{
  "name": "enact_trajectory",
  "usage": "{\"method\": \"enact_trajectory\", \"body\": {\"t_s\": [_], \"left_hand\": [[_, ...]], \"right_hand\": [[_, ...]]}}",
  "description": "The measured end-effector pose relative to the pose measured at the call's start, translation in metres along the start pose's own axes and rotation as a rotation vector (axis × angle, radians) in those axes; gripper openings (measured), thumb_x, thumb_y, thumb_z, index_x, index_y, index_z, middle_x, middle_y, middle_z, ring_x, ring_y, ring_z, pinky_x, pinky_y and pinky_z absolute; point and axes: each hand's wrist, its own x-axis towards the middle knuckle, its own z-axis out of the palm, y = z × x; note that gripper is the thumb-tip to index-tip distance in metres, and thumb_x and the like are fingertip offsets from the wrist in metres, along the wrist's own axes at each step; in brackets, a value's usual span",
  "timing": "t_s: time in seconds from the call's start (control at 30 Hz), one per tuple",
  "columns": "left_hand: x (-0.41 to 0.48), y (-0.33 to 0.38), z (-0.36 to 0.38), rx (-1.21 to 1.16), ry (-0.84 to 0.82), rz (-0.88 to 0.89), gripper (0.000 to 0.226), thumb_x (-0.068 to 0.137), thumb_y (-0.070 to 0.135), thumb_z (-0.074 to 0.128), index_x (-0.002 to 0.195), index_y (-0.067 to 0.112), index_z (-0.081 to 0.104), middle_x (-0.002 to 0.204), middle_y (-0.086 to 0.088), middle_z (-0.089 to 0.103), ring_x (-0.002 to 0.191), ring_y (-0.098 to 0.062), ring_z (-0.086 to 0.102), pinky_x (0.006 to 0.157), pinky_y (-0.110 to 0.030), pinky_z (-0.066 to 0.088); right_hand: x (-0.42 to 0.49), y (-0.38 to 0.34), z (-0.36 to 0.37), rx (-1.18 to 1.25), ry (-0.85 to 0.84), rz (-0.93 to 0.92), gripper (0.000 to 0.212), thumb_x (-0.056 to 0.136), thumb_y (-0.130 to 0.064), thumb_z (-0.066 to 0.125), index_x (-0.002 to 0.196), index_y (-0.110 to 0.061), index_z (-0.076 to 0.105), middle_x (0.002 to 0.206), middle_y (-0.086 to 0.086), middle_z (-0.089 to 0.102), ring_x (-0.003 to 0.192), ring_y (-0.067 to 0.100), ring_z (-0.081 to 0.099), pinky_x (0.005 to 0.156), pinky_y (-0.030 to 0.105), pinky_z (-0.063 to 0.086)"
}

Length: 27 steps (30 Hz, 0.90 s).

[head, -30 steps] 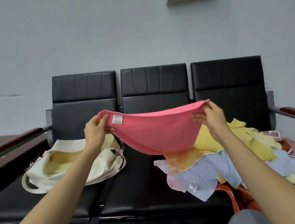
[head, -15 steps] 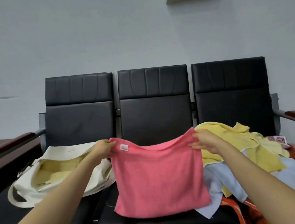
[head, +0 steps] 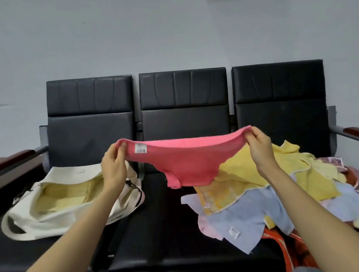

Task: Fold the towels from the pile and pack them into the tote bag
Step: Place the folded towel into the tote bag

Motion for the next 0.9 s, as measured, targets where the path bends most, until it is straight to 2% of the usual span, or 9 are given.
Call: {"method": "enact_trajectory", "body": {"t_s": [0.13, 0.23, 0.3, 0.37, 0.47, 0.6, 0.7, 0.77, 0.9], "left_hand": [[-0.04, -0.018, -0.022, -0.061, -0.058, -0.117, 0.016, 0.099, 0.024, 0.05, 0.095, 0.024, 0.066, 0.09, 0.01, 0.066, 0.083, 0.001, 0.059, 0.075, -0.017, 0.046], [-0.057, -0.045, -0.032, 0.064, -0.133, -0.219, 0.023, 0.097, 0.025, 0.054, 0.109, 0.013, 0.069, 0.101, 0.004, 0.069, 0.094, -0.006, 0.06, 0.086, -0.024, 0.046], [-0.066, -0.066, -0.035, 0.171, -0.198, -0.328, 0.028, 0.096, 0.027, 0.055, 0.114, 0.01, 0.068, 0.107, -0.003, 0.068, 0.098, -0.014, 0.059, 0.088, -0.03, 0.045], [-0.075, -0.088, -0.034, 0.242, -0.277, -0.457, 0.023, 0.096, 0.025, 0.056, 0.106, 0.009, 0.069, 0.103, -0.008, 0.069, 0.09, -0.018, 0.06, 0.079, -0.032, 0.046], [-0.084, -0.125, -0.028, 0.384, -0.389, -0.583, 0.019, 0.095, 0.023, 0.057, 0.093, 0.008, 0.068, 0.093, -0.015, 0.069, 0.078, -0.024, 0.06, 0.065, -0.033, 0.048], [-0.085, -0.151, -0.019, 0.608, -0.476, -0.591, 0.02, 0.093, 0.02, 0.058, 0.079, 0.006, 0.062, 0.073, -0.012, 0.059, 0.065, -0.026, 0.056, 0.058, -0.036, 0.053], [-0.079, -0.157, -0.012, 0.705, -0.505, -0.56, 0.025, 0.091, 0.023, 0.06, 0.07, 0.009, 0.056, 0.068, -0.008, 0.057, 0.068, -0.029, 0.061, 0.062, -0.04, 0.057], [-0.077, -0.161, -0.01, 0.727, -0.544, -0.563, 0.028, 0.087, 0.027, 0.066, 0.069, 0.008, 0.056, 0.065, -0.006, 0.056, 0.066, -0.027, 0.058, 0.065, -0.041, 0.056], [-0.082, -0.165, -0.005, 0.811, -0.613, -0.522, 0.044, 0.081, 0.034, 0.073, 0.06, 0.012, 0.041, 0.059, -0.001, 0.047, 0.055, -0.017, 0.043, 0.053, -0.03, 0.033]], "right_hand": [[-0.037, 0.018, -0.013, -0.106, -0.036, 0.005, 0.03, 0.098, -0.018, 0.048, 0.077, 0.001, 0.059, 0.063, -0.002, 0.046, 0.06, 0.009, 0.04, 0.057, 0.027, 0.029], [-0.061, 0.041, -0.017, -0.179, -0.071, 0.049, 0.035, 0.098, -0.017, 0.049, 0.067, 0.0, 0.049, 0.058, 0.0, 0.04, 0.057, 0.011, 0.035, 0.055, 0.028, 0.026], [-0.071, 0.066, -0.016, -0.321, -0.169, 0.112, 0.035, 0.097, -0.017, 0.05, 0.072, 0.007, 0.05, 0.064, 0.009, 0.044, 0.063, 0.017, 0.04, 0.057, 0.032, 0.026], [-0.079, 0.097, -0.013, -0.49, -0.297, 0.21, 0.033, 0.096, -0.019, 0.051, 0.076, 0.006, 0.055, 0.07, 0.013, 0.055, 0.071, 0.025, 0.052, 0.06, 0.033, 0.03], [-0.087, 0.139, -0.009, -0.739, -0.443, 0.369, 0.031, 0.097, -0.022, 0.048, 0.093, 0.003, 0.066, 0.097, 0.019, 0.068, 0.094, 0.033, 0.06, 0.071, 0.033, 0.038], [-0.085, 0.159, -0.006, -0.958, -0.587, 0.442, 0.026, 0.096, -0.024, 0.044, 0.098, -0.006, 0.062, 0.111, 0.017, 0.065, 0.102, 0.031, 0.06, 0.071, 0.029, 0.038], [-0.076, 0.154, -0.003, -0.944, -0.562, 0.426, 0.014, 0.09, -0.026, 0.052, 0.09, -0.013, 0.058, 0.086, 0.005, 0.061, 0.092, 0.027, 0.059, 0.065, 0.029, 0.037], [-0.07, 0.151, 0.001, -0.893, -0.581, 0.413, 0.02, 0.087, -0.031, 0.062, 0.091, -0.011, 0.059, 0.081, 0.002, 0.057, 0.083, 0.021, 0.055, 0.063, 0.03, 0.034], [-0.07, 0.161, 0.005, -0.932, -0.528, 0.354, 0.026, 0.089, -0.03, 0.062, 0.085, -0.004, 0.058, 0.08, 0.011, 0.06, 0.079, 0.027, 0.057, 0.058, 0.032, 0.03]]}}
